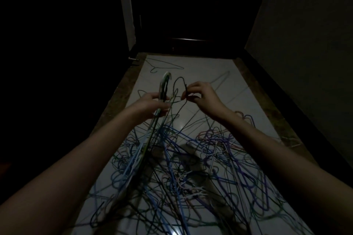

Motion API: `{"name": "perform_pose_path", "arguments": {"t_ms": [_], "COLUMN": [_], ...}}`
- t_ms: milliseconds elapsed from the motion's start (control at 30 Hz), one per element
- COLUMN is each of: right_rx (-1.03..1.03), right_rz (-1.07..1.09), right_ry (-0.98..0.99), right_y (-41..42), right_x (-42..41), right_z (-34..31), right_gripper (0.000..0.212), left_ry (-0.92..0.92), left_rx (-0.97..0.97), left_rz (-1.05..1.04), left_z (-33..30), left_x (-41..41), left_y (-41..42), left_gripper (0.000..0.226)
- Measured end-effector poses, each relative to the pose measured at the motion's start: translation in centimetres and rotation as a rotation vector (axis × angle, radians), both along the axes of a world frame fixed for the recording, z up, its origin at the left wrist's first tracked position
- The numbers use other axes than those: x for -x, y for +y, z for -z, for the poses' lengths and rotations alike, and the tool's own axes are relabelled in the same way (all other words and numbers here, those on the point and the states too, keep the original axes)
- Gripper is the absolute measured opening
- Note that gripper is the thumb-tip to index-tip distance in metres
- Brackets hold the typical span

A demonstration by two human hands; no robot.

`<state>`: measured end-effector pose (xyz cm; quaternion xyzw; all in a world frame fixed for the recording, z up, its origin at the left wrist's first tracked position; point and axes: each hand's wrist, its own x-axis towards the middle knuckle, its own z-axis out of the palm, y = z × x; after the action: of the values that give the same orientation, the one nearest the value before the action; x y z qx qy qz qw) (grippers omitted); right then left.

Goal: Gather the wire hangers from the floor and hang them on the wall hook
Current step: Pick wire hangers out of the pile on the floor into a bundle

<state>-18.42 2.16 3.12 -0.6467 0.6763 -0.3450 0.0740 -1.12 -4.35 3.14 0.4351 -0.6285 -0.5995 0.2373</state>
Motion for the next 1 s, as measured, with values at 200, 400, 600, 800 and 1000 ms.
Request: {"name": "perform_pose_path", "arguments": {"t_ms": [200,400,600,800,1000], "right_rx": [0.027,0.001,-0.11,-0.367,-0.52], "right_rz": [-0.012,0.072,0.048,-0.022,-0.042], "right_ry": [-0.089,-0.118,-0.2,-0.177,-0.224], "right_y": [-1.2,-1.3,-2.0,-1.9,-2.9], "right_x": [-3.1,-4.2,-4.8,-5.5,-7.6], "right_z": [0.3,1.1,3.1,8.5,14.1], "right_gripper": [0.019,0.015,0.017,0.015,0.02], "left_ry": [0.154,0.294,0.167,0.133,0.125], "left_rx": [-0.164,-0.268,-0.184,-0.134,-0.116], "left_rz": [0.036,-0.03,-0.109,-0.257,-0.272], "left_z": [0.3,1.1,2.3,3.4,5.0], "left_x": [0.9,0.6,-0.4,-4.0,-6.4], "left_y": [0.6,0.2,-1.0,-3.1,-5.1], "left_gripper": [0.028,0.042,0.028,0.022,0.021]}}
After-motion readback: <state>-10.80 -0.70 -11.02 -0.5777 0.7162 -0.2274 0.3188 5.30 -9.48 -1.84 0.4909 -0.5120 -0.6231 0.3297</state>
